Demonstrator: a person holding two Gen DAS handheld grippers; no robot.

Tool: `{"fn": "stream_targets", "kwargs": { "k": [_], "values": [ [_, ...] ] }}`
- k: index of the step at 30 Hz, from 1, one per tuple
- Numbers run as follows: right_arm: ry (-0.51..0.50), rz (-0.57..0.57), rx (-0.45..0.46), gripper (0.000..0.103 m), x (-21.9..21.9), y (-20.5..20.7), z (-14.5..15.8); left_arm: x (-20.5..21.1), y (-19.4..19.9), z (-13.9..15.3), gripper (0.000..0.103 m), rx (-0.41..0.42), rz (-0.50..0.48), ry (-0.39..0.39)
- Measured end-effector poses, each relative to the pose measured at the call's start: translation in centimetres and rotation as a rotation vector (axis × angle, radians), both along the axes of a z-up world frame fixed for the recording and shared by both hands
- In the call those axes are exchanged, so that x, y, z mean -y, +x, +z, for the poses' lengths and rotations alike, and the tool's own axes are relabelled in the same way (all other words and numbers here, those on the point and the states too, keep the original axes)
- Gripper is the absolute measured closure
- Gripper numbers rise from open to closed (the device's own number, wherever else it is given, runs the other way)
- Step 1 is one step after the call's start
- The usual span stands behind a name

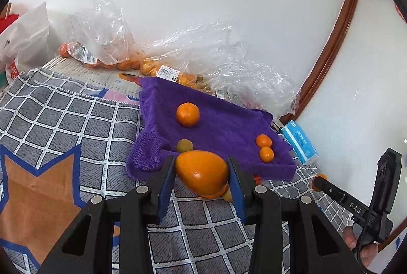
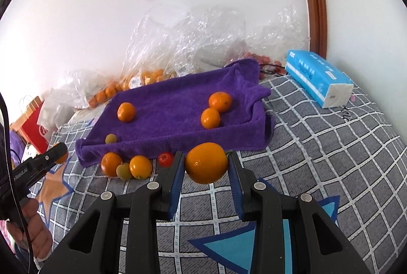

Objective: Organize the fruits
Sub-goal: 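Lift and carry the right tool's orange over the towel while the left tool carries its oval orange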

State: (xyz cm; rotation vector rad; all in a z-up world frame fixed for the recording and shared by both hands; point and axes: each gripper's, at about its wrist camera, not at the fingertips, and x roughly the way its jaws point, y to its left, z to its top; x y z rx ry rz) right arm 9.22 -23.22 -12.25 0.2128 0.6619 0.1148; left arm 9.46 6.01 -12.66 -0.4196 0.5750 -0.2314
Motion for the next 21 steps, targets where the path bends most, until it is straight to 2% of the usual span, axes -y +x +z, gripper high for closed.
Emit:
{"fn": "stream_targets", "kwargs": {
  "k": [3, 9, 14, 21],
  "values": [
    [0.001, -0.012, 0.005, 0.069, 0.3, 0.2, 0.7, -0.1, 0.1, 0.1, 0.065, -0.015, 0.034, 0.031],
    [-0.028, -0.007, 0.031, 0.069, 0.3, 1.1, 2.2, -1.6, -0.2, 2.1, 0.065, -0.015, 0.039, -0.029],
    [-0.027, 0.004, 0.054, 0.069, 0.3, 2.7, 3.4, -1.9, 0.4, 4.5, 0.065, 0.006, 0.087, 0.034],
    [-0.03, 0.023, 0.084, 0.069, 0.2, 6.0, 4.7, -1.7, 3.4, 6.5, 0.065, 0.025, 0.114, 0.055]
  ]
}}
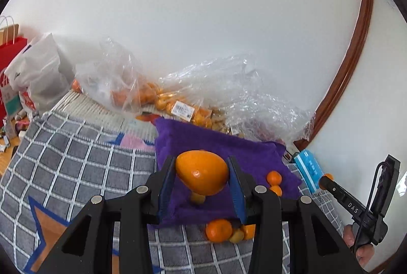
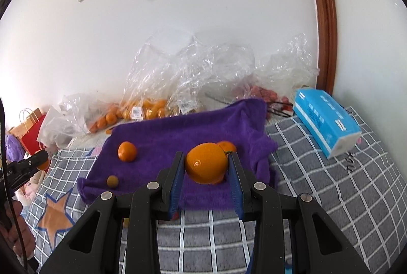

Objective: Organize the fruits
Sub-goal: 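Lift and carry the right tool's orange over the towel while the left tool carries its oval orange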

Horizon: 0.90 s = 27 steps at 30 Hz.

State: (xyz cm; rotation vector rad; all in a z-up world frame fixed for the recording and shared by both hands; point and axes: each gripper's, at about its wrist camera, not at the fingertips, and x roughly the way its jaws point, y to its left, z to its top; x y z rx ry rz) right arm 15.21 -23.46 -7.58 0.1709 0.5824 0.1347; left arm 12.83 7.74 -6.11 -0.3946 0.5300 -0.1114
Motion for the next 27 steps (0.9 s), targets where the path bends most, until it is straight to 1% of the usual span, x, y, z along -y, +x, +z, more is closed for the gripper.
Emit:
{"fn": "stream_targets", "kwargs": {
  "k": [4, 8, 10, 12, 14, 17, 18, 19, 22, 25, 27],
  "values": [
    [-0.029, -0.001, 0.014, 0.069, 0.1, 2.0, 0.6, 0.7, 2.2, 0.5, 0.065, 0.001, 0.007, -0.011],
    [-0.066, -0.009, 0.027, 0.069, 0.3, 3.5, 0.5, 2.0, 4.7, 0.0, 0.065, -0.006, 0.019, 0.013],
    [-0.061, -0.01, 0.016, 0.069, 0.6, 4.3, -0.1, 2.6, 5.8, -0.8, 0.065, -0.013, 0.012, 0.006],
    [-0.046, -0.012, -0.004, 0.069, 1.2, 5.1, -1.3, 2.9, 6.8, -2.0, 0.065, -0.019, 0.022, 0.017],
    [-0.022, -0.013, -0.035, 0.069, 1.8, 5.8, -2.9, 3.0, 7.3, -3.2, 0.065, -0.03, 0.022, 0.014],
    [0.006, -0.015, -0.075, 0.069, 2.3, 6.6, -4.9, 2.8, 7.5, -5.0, 0.065, -0.039, 0.041, -0.009],
    [0.0, -0.02, -0.096, 0.069, 2.4, 7.0, -5.5, 2.7, 7.7, -5.4, 0.065, -0.048, 0.035, -0.011],
    [-0.015, -0.027, -0.108, 0.069, 2.4, 7.2, -5.8, 2.8, 7.8, -5.7, 0.065, -0.05, 0.029, -0.008],
    [-0.036, -0.017, -0.102, 0.069, 2.2, 7.2, -6.0, 3.0, 7.9, -6.3, 0.065, -0.048, 0.034, 0.007],
    [-0.062, -0.019, -0.089, 0.069, 1.9, 7.1, -6.3, 3.2, 8.3, -7.1, 0.065, -0.063, 0.018, 0.009],
    [-0.049, -0.004, -0.103, 0.069, 1.8, 7.3, -6.6, 3.5, 8.4, -7.5, 0.065, -0.067, 0.022, 0.036]
  ]
}}
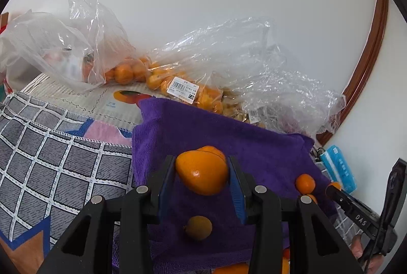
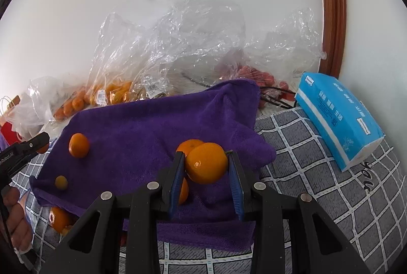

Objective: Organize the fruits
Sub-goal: 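Lift and carry the right tool's orange over the towel while the left tool carries its oval orange, then open the right tool to set its orange on the towel while the left tool releases its orange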

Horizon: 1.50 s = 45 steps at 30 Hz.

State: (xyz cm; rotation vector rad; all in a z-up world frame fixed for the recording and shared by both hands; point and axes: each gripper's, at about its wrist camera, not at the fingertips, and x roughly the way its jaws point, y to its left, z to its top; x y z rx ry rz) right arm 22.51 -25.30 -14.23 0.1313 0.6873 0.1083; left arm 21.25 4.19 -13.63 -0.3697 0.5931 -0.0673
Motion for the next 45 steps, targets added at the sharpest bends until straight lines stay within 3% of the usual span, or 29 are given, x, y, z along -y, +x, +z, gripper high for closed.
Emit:
{"fn": "stream_targets", "kwargs": {
  "k": [4, 19, 22, 25, 30, 40, 45],
  "values": [
    [-0.002, -0.005, -0.026, 0.069, -0.1, 0.4, -0.7, 0.3, 0.1, -0.4, 0.065, 0.003, 0.002, 0.036],
    [-0.007, -0.016, -0.074, 0.067, -0.3, 0.8, -2.1, -0.3, 1.0, -1.7, 0.065, -0.063, -0.011, -0.032],
    [-0.01, -0.031, -0.061, 0.056, -0.1, 0.6, -1.8, 0.1, 1.1, -1.7, 0.065, -0.066, -0.021, -0.016],
    [-0.025, -0.05, -0.031, 0.053, -0.2, 0.1, -1.3, 0.4, 1.1, -1.7, 0.065, -0.068, -0.025, -0.002],
    [-0.082, -0.06, 0.016, 0.052, -1.1, -0.9, -0.7, 0.6, 1.3, -1.7, 0.064, -0.073, -0.023, 0.011],
    [-0.099, -0.031, 0.07, 0.048, -2.7, -2.4, 0.4, 0.2, 1.3, -1.6, 0.065, -0.075, -0.018, 0.002],
    [-0.078, -0.008, 0.049, 0.048, -3.6, -4.0, 1.2, -0.3, 1.0, -1.4, 0.064, -0.069, -0.007, -0.021]
  ]
}}
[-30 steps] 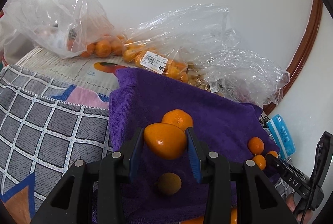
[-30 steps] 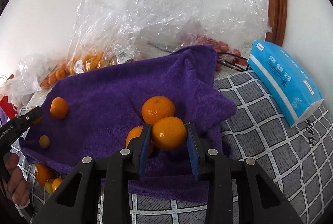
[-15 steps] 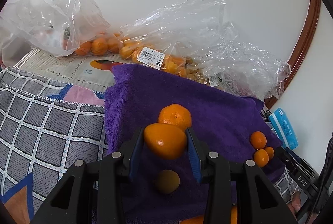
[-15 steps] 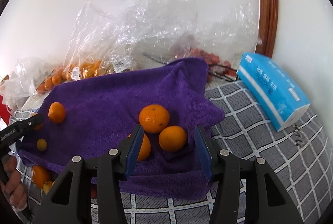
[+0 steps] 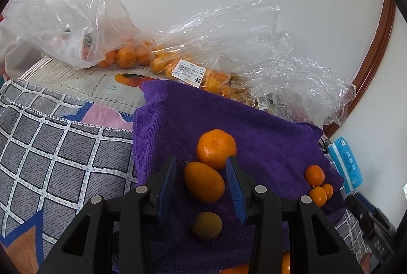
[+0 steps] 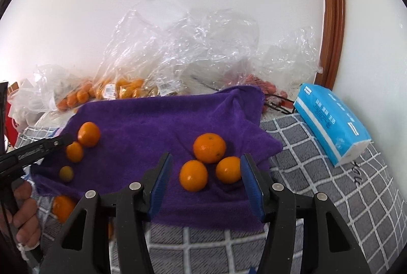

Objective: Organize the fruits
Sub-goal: 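Open the right tool to set its orange on the towel while the left tool releases its orange, then move the right tool to the red tomato in the row and close on it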

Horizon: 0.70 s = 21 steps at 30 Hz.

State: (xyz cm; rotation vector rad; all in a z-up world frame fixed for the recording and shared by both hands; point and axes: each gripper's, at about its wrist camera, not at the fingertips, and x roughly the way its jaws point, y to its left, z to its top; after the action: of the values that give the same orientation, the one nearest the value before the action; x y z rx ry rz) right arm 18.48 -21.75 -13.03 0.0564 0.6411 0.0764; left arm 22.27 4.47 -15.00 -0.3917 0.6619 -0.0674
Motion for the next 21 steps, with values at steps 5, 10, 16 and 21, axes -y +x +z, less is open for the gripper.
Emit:
{"fn": "stream_targets", "kwargs": {
  "k": [5, 10, 16, 21],
  "values": [
    [0.073, 0.092, -0.093, 0.049, -1.4, -1.6, -0.9, -0.4, -0.6, 0.5, 0.06, 0.021, 0.029, -0.007],
    [0.054, 0.147, -0.151, 0.061, -4.0, -2.9, -2.4, -1.0, -1.1, 0.8, 0.059, 0.037, 0.048, -0.025],
    [0.028, 0.165, -0.185, 0.067, -5.5, -2.9, -3.6, -1.4, -1.0, 0.7, 0.059, 0.035, 0.055, -0.046],
    [0.022, 0.161, -0.222, 0.07, -5.9, -1.9, -4.2, -1.6, -0.9, 0.7, 0.058, 0.032, 0.055, -0.056]
  ]
}}
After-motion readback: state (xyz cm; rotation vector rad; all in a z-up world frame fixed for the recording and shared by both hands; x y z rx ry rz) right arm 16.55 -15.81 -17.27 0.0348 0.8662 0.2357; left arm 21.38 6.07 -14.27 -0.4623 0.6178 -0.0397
